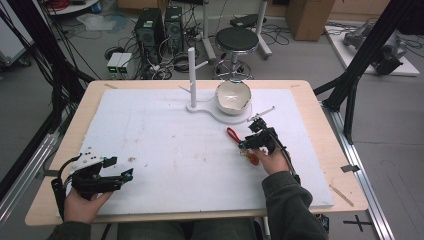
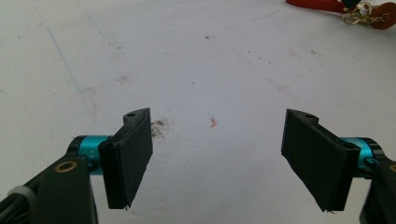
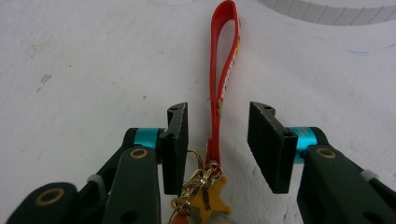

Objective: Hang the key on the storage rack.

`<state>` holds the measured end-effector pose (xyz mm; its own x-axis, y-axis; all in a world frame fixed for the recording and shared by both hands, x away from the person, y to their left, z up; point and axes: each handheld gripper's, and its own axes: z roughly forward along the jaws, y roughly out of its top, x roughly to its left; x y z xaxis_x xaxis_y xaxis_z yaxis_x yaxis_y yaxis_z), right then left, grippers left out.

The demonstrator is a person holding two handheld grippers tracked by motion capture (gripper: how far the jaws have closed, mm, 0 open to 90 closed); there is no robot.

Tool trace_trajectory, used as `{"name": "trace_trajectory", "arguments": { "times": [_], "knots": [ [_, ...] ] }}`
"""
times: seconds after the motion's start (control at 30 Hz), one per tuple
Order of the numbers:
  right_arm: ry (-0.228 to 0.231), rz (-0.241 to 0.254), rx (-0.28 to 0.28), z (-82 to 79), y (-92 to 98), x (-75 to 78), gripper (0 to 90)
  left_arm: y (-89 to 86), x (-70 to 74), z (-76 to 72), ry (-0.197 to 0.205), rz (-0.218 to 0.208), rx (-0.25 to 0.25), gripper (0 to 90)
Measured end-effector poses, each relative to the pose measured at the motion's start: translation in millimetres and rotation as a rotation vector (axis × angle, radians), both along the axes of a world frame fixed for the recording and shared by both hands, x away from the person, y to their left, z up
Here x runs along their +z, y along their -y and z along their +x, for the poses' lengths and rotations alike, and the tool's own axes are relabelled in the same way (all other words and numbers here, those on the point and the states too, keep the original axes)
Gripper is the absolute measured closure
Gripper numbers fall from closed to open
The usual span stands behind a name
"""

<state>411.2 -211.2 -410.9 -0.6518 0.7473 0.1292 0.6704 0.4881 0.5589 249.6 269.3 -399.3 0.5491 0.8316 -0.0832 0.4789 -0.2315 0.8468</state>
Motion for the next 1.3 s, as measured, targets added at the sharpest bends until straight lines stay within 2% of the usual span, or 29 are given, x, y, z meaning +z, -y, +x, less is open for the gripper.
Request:
{"name": "trace_trajectory", "arguments": {
  "times": [0.43,0.7,1.03,1.3],
  "knots": [
    [-0.018,-0.056,0.003,3.6,-4.5,-8.7,72.4,-0.4,0.1,0.2,-0.002,-0.001,-0.002,25.2],
    [-0.031,-0.048,-0.001,3.9,-3.0,-10.3,81.8,-0.6,0.3,0.1,-0.002,0.000,-0.002,25.2],
    [-0.040,-0.038,0.006,2.6,-2.3,-8.5,82.8,-0.5,0.3,0.0,-0.003,-0.001,0.001,25.2],
    [-0.015,-0.011,0.017,-0.8,-1.1,-3.6,82.9,-0.3,0.3,0.1,-0.003,-0.001,-0.001,25.2]
  ]
}}
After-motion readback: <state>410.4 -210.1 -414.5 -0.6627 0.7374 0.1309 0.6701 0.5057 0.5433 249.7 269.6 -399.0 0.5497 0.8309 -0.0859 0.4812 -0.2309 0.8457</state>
